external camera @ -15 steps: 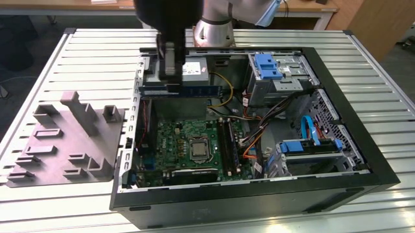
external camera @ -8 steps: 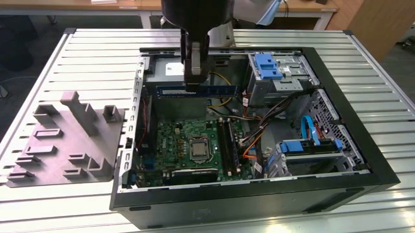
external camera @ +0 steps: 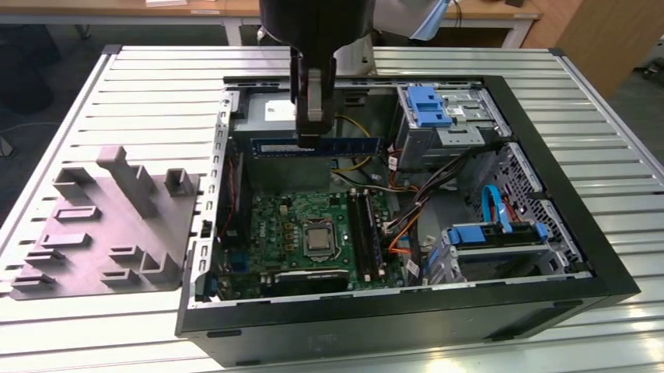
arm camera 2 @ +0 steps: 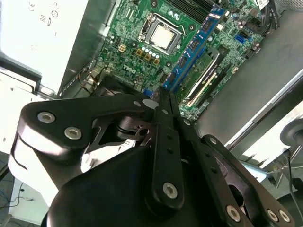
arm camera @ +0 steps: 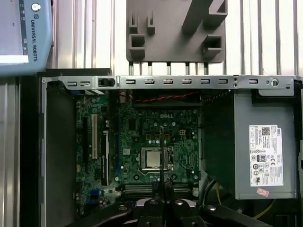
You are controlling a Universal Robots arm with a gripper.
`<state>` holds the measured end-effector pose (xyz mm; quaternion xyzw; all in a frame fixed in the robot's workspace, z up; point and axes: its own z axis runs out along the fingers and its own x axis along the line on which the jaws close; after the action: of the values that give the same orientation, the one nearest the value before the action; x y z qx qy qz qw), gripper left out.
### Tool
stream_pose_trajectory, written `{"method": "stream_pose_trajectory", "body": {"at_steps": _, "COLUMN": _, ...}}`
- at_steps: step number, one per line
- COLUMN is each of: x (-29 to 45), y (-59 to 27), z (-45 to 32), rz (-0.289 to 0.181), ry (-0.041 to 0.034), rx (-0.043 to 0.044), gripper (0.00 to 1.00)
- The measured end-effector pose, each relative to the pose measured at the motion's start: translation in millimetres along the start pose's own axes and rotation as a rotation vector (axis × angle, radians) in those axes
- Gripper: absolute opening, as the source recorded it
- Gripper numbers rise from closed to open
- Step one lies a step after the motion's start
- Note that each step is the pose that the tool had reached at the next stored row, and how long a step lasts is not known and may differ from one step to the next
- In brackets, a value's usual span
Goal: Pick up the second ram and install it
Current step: 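Pick up the second ram and move it above second insertion slot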
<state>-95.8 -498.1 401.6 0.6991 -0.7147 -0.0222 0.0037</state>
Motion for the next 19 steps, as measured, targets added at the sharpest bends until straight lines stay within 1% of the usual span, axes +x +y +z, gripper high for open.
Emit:
{"method": "stream_pose_trajectory", "body": {"at_steps": 4, "x": 0.1, "y": -0.6, "z": 4.6, "rz": 0.0, "ry": -0.0001, "rx": 0.0001, "gripper": 0.12}}
{"method": "stream_pose_trajectory", "body": {"at_steps": 9, "x": 0.1, "y": -8.8, "z": 8.6, "rz": 0.0, "ry": -0.0002, "rx": 0.0001, "gripper": 0.12}}
{"method": "stream_pose_trajectory", "body": {"at_steps": 19, "x": 0.4, "y": -10.8, "z": 24.8, "rz": -0.013, "ry": 0.0004, "rx": -0.0002, "gripper": 0.12}}
